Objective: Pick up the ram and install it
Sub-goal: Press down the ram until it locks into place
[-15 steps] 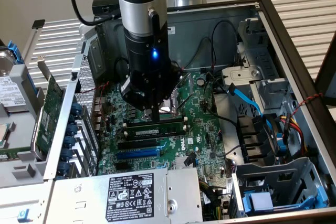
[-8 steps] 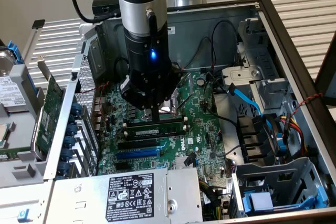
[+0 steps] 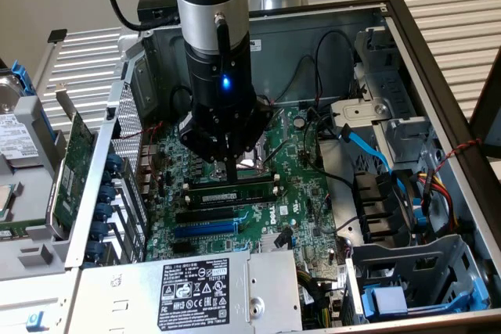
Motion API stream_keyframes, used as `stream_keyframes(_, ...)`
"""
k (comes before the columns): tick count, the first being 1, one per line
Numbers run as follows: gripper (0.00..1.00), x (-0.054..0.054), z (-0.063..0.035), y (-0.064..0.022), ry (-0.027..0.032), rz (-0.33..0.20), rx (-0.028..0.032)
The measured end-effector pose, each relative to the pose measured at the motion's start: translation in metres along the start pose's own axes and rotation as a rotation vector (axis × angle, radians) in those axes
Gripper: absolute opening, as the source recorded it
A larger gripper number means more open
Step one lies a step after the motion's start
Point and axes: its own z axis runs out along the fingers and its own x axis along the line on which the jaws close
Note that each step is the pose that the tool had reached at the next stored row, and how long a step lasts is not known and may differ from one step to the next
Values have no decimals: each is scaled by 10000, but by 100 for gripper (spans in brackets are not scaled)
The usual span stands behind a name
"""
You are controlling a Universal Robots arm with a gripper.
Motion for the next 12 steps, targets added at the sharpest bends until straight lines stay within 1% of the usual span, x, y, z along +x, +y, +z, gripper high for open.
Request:
stream_keyframes(9, 11, 0, 0, 0, -3, 940, 16)
stream_keyframes(12, 11, 0, 0, 0, -8, 1106, 17)
